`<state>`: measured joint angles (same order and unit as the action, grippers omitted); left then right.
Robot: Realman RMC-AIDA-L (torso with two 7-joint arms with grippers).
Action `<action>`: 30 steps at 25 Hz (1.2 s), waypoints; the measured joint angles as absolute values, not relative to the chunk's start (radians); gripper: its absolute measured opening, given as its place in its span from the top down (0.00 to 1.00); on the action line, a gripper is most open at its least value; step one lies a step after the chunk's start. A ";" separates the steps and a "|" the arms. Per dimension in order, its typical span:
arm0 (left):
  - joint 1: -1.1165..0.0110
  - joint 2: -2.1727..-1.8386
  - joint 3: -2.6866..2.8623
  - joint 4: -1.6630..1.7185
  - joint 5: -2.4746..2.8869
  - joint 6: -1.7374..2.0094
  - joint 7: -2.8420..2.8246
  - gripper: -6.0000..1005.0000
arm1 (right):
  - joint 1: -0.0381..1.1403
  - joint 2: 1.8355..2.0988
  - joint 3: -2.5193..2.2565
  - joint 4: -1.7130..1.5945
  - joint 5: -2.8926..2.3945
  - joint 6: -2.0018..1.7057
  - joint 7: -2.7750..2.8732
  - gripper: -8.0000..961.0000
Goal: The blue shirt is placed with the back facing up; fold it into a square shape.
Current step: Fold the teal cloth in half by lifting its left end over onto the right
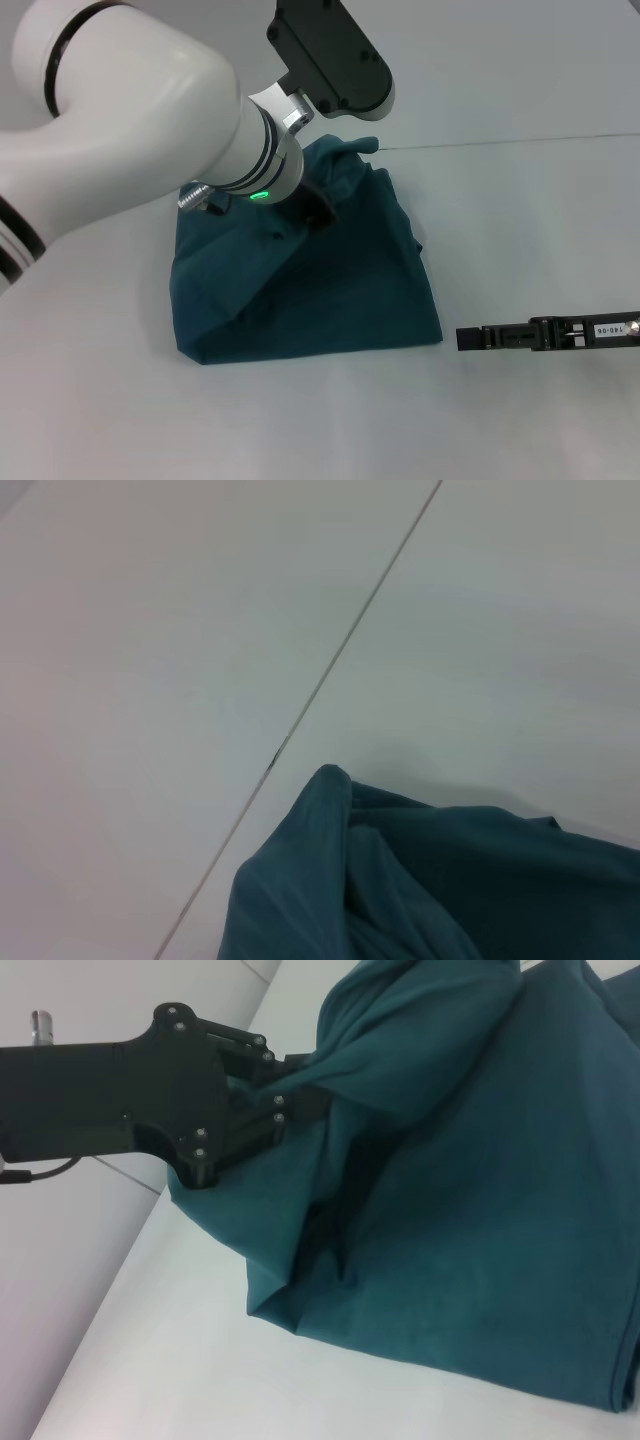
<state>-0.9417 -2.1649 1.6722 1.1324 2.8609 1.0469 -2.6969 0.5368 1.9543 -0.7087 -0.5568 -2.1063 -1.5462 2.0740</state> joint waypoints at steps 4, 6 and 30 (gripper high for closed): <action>-0.967 -2.164 1.673 1.095 2.861 1.046 -2.695 0.86 | 0.539 1.955 -0.709 -0.557 -2.106 -1.543 2.074 0.24; -0.980 -2.163 1.670 1.073 2.861 1.046 -2.683 0.86 | 0.540 1.955 -0.709 -0.557 -2.106 -1.542 2.074 0.24; -0.836 -2.172 1.517 1.392 2.842 1.062 -2.745 0.47 | 0.548 1.956 -0.709 -0.557 -2.116 -1.525 2.074 0.24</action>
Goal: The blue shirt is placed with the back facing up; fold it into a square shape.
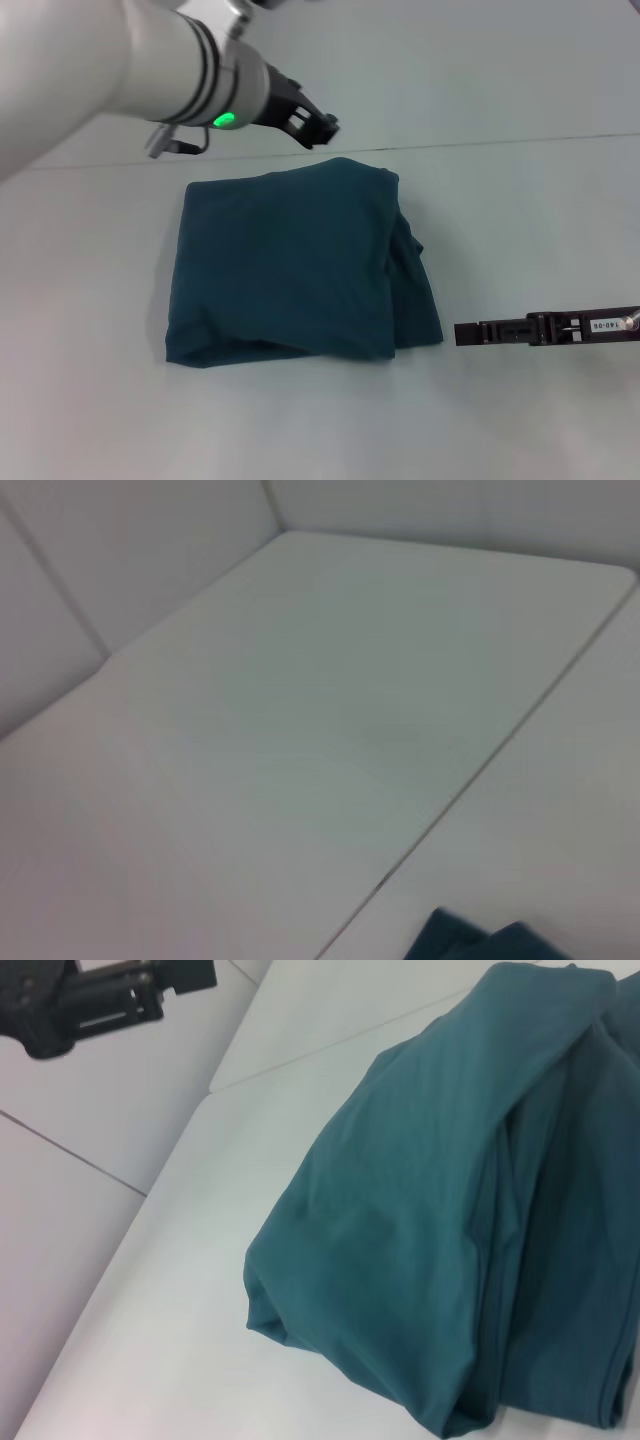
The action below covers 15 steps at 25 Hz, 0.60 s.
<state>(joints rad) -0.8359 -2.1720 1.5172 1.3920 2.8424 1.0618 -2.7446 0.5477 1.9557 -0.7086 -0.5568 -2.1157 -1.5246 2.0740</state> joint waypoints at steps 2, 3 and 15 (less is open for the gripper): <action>-0.836 -2.172 1.462 1.374 2.835 1.075 -2.766 0.47 | 0.548 1.955 -0.709 -0.557 -2.116 -1.525 2.074 0.24; -0.836 -2.172 1.433 1.367 2.826 1.083 -2.773 0.47 | 0.549 1.955 -0.709 -0.557 -2.116 -1.525 2.074 0.24; -0.774 -2.150 0.853 1.227 2.391 1.354 -2.771 0.48 | 0.593 1.927 -0.709 -0.565 -2.115 -1.542 2.118 0.24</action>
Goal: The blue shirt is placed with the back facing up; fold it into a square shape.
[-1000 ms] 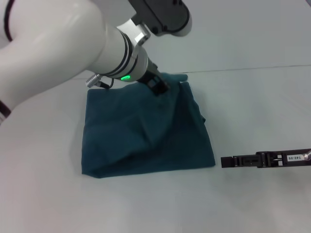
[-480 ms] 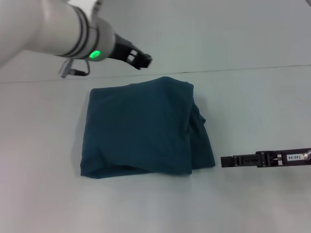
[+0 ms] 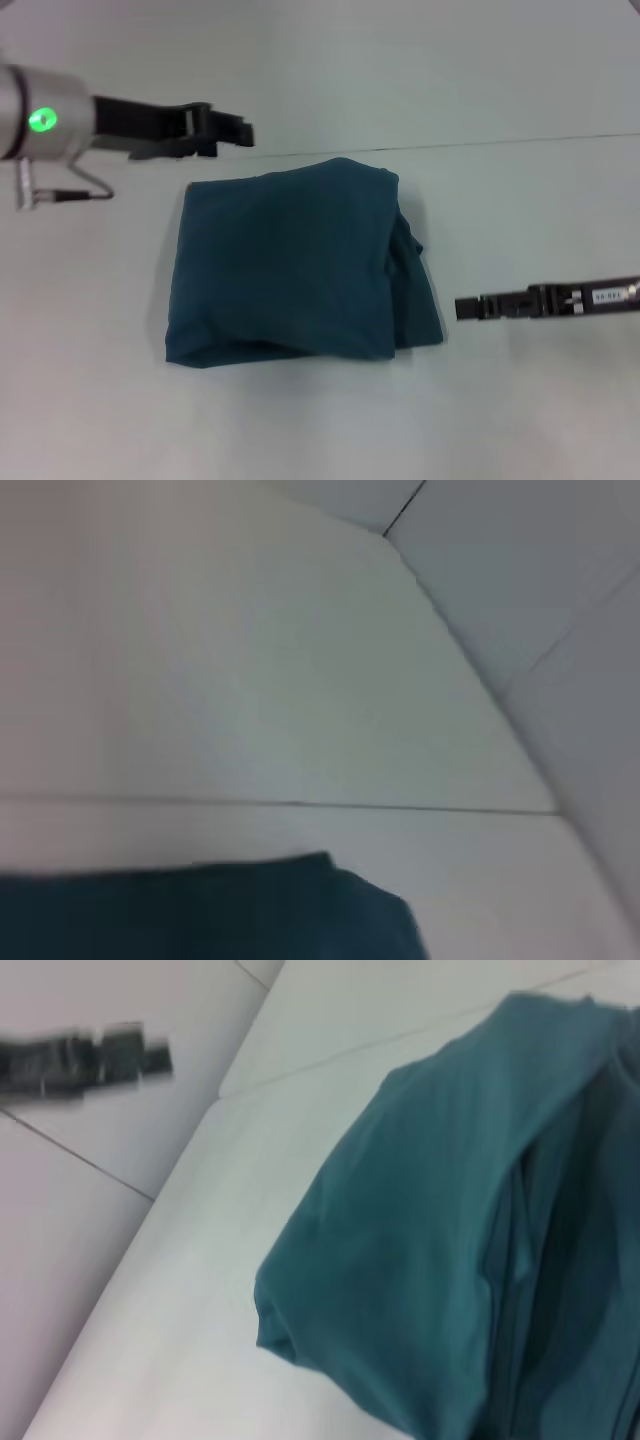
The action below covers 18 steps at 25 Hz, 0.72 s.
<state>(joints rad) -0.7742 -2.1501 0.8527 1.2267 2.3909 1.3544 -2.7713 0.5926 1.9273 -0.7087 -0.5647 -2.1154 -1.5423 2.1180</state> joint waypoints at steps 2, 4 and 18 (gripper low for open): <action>-0.760 -2.128 0.765 1.147 2.307 1.405 -2.751 0.48 | 0.614 1.914 -0.709 -0.567 -2.115 -1.542 2.150 0.24; -0.734 -2.099 0.717 1.060 2.219 1.431 -2.735 0.48 | 0.639 1.900 -0.709 -0.567 -2.115 -1.537 2.197 0.24; -0.525 -1.980 0.642 0.791 1.893 1.588 -2.658 0.48 | 0.826 1.855 -0.711 -0.604 -2.229 -1.467 2.494 0.24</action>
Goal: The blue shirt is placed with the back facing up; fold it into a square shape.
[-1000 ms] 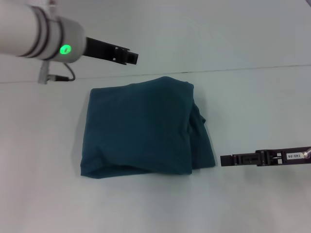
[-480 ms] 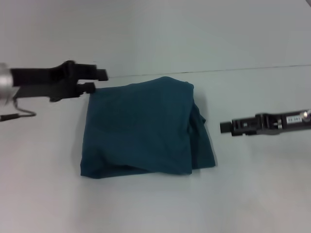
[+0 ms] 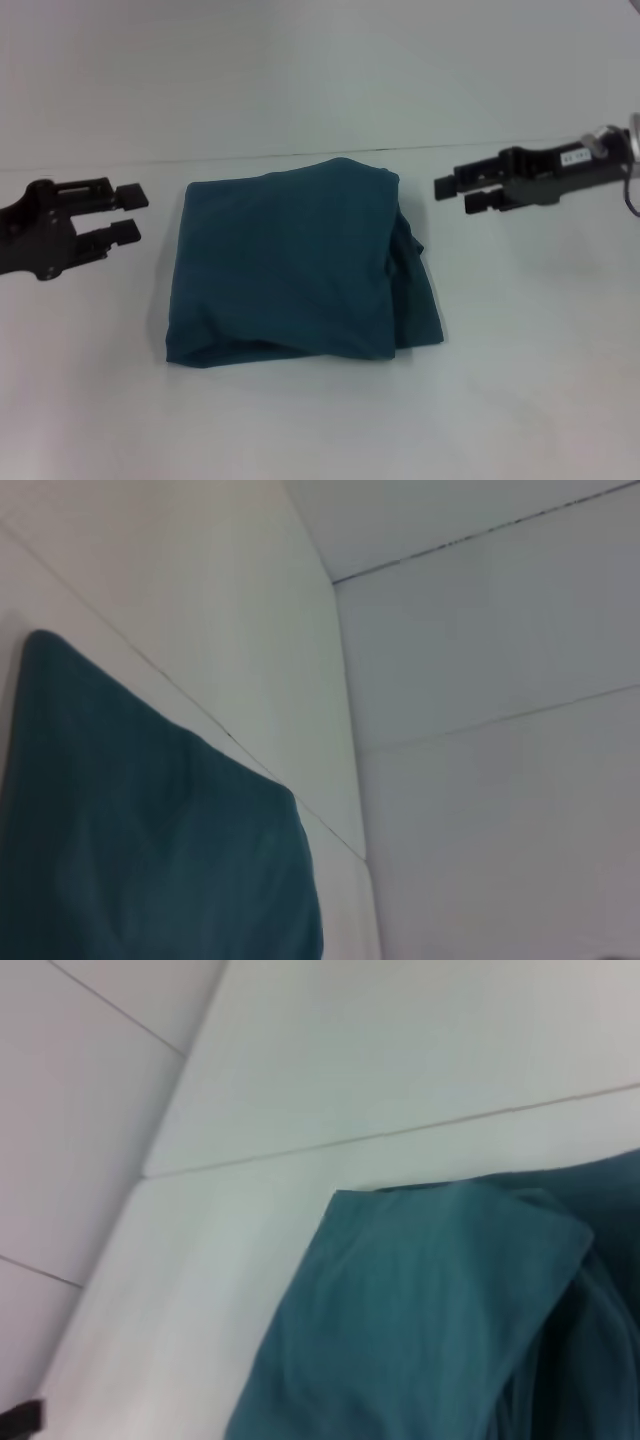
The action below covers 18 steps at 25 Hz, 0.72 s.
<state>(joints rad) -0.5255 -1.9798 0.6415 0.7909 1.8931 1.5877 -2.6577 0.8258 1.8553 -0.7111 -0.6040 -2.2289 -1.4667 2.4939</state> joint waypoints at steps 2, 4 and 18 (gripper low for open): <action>-0.520 -1.981 0.638 0.789 1.896 1.614 -2.650 0.48 | 0.884 1.863 -0.714 -0.634 -2.319 -1.457 2.553 0.24; -0.518 -1.982 0.643 0.788 1.907 1.632 -2.646 0.48 | 0.909 1.868 -0.716 -0.643 -2.356 -1.454 2.575 0.24; -0.487 -1.992 0.644 0.785 1.945 1.643 -2.633 0.48 | 1.087 1.951 -0.807 -0.623 -2.530 -1.260 2.700 0.24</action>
